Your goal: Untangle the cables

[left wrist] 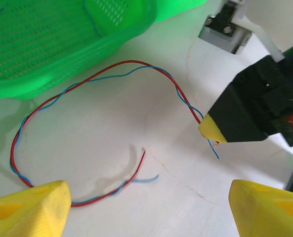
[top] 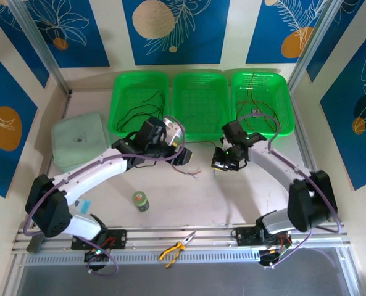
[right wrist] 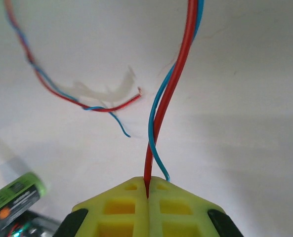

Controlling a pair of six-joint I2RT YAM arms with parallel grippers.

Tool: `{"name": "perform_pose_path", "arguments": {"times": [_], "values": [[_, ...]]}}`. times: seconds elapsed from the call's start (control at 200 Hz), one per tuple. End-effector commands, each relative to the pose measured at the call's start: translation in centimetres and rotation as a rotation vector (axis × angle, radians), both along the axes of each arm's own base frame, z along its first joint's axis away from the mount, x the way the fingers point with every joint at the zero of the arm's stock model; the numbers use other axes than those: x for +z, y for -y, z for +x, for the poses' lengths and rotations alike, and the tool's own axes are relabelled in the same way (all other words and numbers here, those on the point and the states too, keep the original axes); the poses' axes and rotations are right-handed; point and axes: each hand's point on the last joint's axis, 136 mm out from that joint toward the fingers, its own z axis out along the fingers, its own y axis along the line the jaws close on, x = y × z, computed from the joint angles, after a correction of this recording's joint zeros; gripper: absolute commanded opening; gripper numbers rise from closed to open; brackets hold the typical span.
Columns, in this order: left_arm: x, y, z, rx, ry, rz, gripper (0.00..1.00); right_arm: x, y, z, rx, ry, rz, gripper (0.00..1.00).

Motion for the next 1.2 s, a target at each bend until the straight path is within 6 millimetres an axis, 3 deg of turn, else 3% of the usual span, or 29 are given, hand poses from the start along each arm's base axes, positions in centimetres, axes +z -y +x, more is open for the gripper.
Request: {"name": "perform_pose_path", "arguments": {"times": [0.0, 0.25, 0.56, 0.725, 0.835, 0.915, 1.01, 1.09, 1.195], "values": [[2.9, 0.8, -1.0, -0.06, 0.029, -0.106, 0.84, 1.9, -0.3, -2.1, -0.034, -0.037, 0.089, 0.0], [7.4, 1.9, -2.6, -0.143, 0.016, -0.251, 0.84, 9.4, -0.4, -3.6, -0.055, 0.093, 0.247, 0.0], [13.8, 3.4, -5.4, -0.377, 0.112, -0.48, 0.82, 20.2, -0.8, -1.7, -0.099, 0.307, 0.449, 0.0], [16.2, 3.3, -4.6, -0.465, 0.121, -0.604, 0.77, 24.5, -0.7, -0.5, -0.117, 0.391, 0.513, 0.0], [18.6, 3.4, -4.7, -0.569, 0.164, -0.743, 0.74, 26.1, -1.0, 0.2, -0.122, 0.413, 0.563, 0.0], [19.4, 3.7, -3.7, -0.597, 0.143, -0.829, 0.66, 26.7, -1.2, 0.5, -0.116, 0.418, 0.582, 0.0], [20.0, 4.3, -3.4, -0.668, 0.101, -0.893, 0.56, 27.2, -1.4, 0.7, -0.111, 0.424, 0.601, 0.0], [20.3, 4.4, -3.1, -0.688, 0.098, -0.951, 0.53, 27.7, -1.5, 0.9, -0.113, 0.434, 0.618, 0.0], [19.2, 5.0, -2.4, -0.668, 0.077, -0.943, 0.52, 28.3, -1.5, 1.1, -0.118, 0.447, 0.632, 0.0]]}}
